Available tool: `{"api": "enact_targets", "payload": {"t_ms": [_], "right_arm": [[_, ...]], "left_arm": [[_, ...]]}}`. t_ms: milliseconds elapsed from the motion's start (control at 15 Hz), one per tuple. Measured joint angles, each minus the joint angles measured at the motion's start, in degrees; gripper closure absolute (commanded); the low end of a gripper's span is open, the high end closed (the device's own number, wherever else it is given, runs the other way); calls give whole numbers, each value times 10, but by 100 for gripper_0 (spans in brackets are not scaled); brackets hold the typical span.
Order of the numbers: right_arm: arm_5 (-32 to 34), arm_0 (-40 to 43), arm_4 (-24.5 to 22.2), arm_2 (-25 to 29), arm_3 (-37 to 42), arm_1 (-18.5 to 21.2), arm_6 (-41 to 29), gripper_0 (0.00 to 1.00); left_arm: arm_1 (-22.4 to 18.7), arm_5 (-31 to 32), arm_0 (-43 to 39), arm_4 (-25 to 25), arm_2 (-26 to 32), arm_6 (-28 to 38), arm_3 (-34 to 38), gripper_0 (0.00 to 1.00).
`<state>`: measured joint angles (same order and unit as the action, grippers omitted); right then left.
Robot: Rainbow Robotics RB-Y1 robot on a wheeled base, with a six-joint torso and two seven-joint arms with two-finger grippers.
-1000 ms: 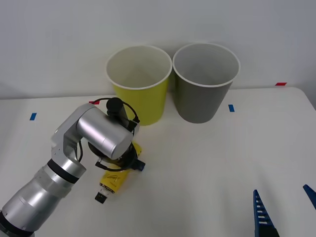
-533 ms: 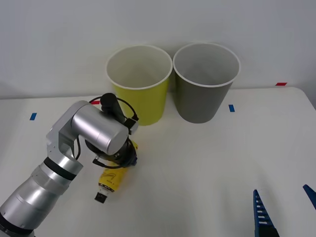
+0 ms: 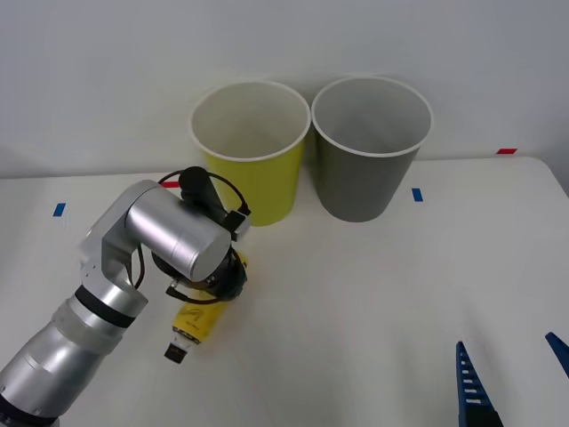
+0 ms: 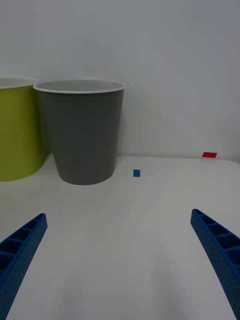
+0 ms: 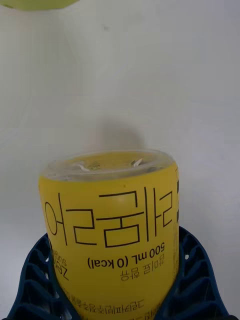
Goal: Put cans in the gray bin and PET bottles in the light green bin.
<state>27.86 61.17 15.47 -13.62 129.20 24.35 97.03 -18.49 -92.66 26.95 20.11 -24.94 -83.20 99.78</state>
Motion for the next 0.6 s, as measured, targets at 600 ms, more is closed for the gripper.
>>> {"api": "enact_targets", "payload": {"t_ms": [600], "right_arm": [[0,0,0,0,0,0,0,0]], "left_arm": [[-37,56,-123,2,79,-43,250,100]]}}
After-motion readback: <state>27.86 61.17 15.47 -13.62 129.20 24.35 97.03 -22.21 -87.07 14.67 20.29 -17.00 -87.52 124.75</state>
